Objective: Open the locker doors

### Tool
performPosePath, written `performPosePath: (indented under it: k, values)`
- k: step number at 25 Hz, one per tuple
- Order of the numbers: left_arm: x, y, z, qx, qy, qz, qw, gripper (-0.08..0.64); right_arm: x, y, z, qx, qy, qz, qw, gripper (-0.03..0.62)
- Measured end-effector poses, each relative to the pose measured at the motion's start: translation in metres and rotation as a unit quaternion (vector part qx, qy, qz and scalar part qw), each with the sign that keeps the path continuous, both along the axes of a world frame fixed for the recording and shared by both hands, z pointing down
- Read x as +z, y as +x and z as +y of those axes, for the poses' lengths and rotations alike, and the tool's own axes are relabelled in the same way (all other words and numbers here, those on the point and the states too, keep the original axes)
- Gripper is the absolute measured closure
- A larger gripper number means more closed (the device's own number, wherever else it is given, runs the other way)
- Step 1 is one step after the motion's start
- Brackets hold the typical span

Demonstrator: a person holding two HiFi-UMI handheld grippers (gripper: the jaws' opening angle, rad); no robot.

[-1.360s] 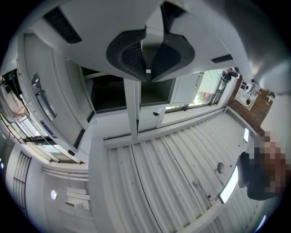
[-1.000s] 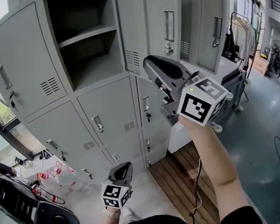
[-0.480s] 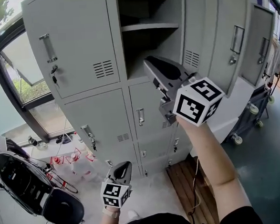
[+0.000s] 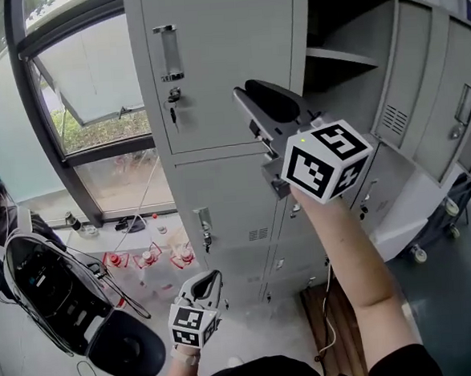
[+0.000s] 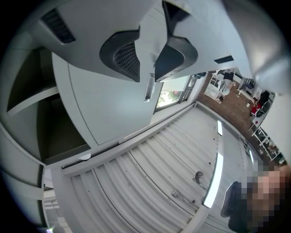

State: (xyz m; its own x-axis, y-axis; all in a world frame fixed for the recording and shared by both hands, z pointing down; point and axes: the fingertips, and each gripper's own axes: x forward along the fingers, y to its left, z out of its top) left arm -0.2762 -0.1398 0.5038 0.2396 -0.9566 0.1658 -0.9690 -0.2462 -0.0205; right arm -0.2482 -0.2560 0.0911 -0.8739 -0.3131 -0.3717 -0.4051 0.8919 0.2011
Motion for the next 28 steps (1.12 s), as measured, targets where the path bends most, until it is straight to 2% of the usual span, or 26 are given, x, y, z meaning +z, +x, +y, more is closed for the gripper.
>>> performPosePath:
  k: [5,12,24,28]
  values:
    - [0.004,-0.050,0.007,-0.018,0.000,0.002,0.9998,0.541,-0.012,-0.056,0.005,-0.002,0.006,-0.004,1.000,0.442]
    - [0.013,-0.088,0.017,-0.029,0.000,0.004,0.9996,0.540,-0.021,-0.110,0.010,-0.007,0.009,0.010,1.000,0.387]
    - [0.014,-0.124,0.021,-0.058,0.023,0.020,0.9979,0.541,-0.026,-0.147,-0.001,0.021,0.002,0.024,0.999,0.364]
    - [0.013,-0.137,0.027,-0.067,0.026,0.030,0.9969,0.540,-0.029,-0.156,0.000,0.027,-0.009,0.012,1.000,0.364]
